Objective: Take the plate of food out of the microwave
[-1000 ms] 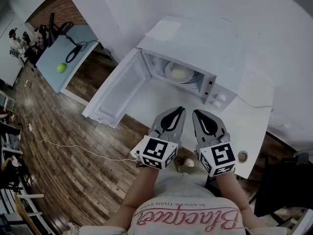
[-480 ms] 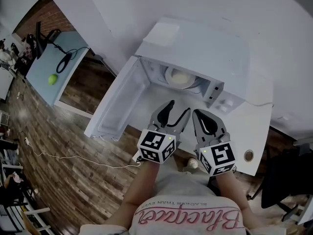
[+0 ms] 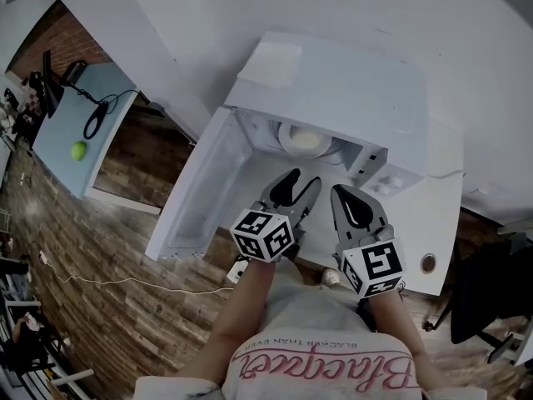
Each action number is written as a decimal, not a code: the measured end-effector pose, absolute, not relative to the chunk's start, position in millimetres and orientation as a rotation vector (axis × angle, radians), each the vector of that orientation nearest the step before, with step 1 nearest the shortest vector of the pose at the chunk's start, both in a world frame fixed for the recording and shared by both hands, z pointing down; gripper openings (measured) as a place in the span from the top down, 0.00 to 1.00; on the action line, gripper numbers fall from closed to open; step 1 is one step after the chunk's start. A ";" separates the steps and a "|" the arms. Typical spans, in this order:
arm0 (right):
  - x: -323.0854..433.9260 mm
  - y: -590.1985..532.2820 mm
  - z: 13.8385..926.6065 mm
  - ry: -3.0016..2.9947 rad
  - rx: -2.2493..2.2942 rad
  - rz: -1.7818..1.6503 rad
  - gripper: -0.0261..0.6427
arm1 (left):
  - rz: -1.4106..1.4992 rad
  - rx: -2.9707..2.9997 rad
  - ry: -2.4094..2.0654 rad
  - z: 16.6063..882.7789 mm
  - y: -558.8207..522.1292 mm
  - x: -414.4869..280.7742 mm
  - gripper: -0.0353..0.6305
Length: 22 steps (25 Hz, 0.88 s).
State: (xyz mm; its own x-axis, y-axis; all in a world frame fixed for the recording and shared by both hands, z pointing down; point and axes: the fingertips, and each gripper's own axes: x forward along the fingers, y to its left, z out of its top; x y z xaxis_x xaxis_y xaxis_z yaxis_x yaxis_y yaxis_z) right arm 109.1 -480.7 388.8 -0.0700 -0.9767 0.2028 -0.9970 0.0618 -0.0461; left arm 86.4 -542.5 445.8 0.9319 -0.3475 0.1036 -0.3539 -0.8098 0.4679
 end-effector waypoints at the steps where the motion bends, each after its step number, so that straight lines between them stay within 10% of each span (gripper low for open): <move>1: 109.7 -482.3 390.3 -2.191 2.062 0.268 0.94 | 0.022 2.576 -0.500 451.3 -546.0 87.4 0.59; 22: 99.6 -522.7 420.9 -2.088 2.036 0.344 0.94 | -0.085 2.029 -0.462 536.1 -621.1 99.8 0.60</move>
State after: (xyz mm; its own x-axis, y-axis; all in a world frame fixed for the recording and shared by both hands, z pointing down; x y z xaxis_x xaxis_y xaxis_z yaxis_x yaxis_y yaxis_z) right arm 99.6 -522.7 420.9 -0.0277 -0.9517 0.3057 -0.9995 0.0215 -0.0237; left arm 99.8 -621.1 536.1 0.9243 -0.3575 0.1337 -0.2860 -0.4169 0.8628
